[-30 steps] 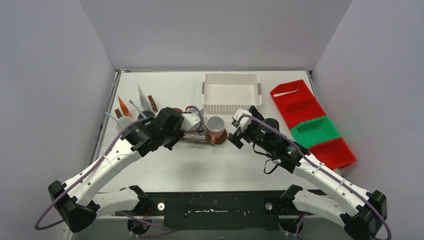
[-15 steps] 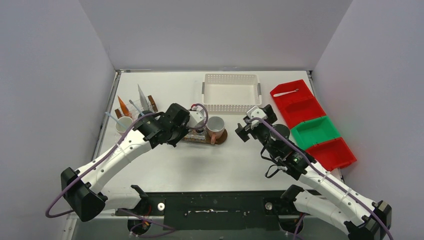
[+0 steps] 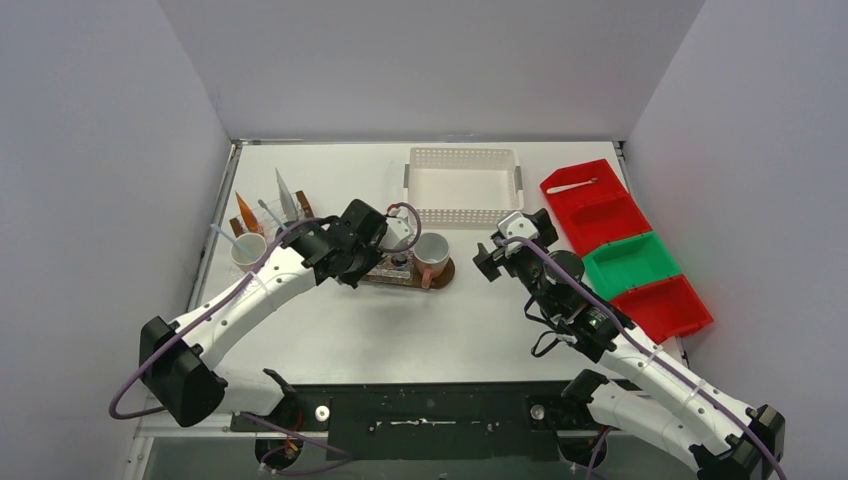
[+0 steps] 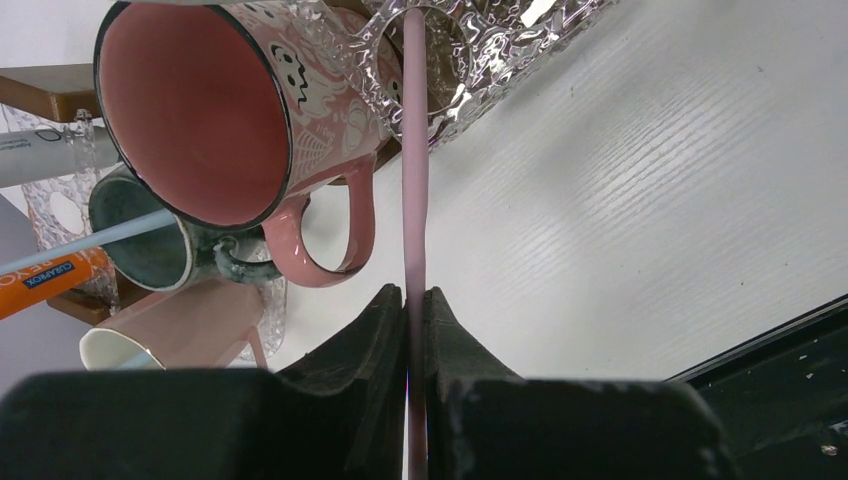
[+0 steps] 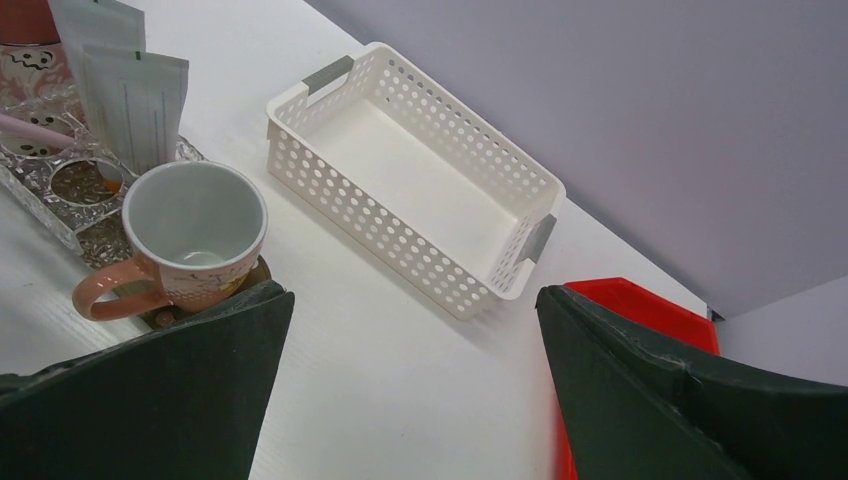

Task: Prepare toiletry sets of a toothbrush and toothpaste on the tray
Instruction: Place the toothbrush in the toothpaste holder.

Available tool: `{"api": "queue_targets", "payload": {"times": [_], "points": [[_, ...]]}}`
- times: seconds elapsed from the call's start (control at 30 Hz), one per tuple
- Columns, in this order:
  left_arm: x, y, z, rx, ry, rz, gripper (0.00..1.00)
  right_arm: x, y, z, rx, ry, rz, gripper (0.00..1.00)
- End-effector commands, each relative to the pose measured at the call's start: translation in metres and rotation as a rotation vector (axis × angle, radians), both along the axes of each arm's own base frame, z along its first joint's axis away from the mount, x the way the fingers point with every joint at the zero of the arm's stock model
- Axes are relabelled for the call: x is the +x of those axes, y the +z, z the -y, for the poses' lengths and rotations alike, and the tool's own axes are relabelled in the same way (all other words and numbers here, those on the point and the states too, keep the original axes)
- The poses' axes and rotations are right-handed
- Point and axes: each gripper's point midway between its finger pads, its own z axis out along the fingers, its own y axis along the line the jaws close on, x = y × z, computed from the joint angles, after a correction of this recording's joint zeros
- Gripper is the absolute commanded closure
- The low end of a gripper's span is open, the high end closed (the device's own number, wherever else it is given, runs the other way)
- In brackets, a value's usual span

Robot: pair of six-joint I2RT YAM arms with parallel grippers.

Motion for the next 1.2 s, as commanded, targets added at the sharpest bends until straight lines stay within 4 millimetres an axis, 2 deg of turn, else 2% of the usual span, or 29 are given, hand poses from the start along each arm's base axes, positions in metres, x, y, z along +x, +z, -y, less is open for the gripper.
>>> {"api": "queue_targets", "payload": {"times": [0.0, 0.7, 1.17], "points": [[0.012, 0.013, 0.014, -0.055, -0.021, 0.03, 1.0, 0.003, 0.015, 0.005, 0.044, -0.029, 0.058, 0.0], [0.034, -0.006, 0.024, -0.043, -0.011, -0.001, 1.0, 0.006, 0.013, 0.006, 0.039, -0.046, 0.061, 0.0], [0.038, -0.009, 0.028, -0.05, 0.009, -0.005, 0.8, 0.007, 0.014, 0.008, 0.038, -0.058, 0.065, 0.0]]}}
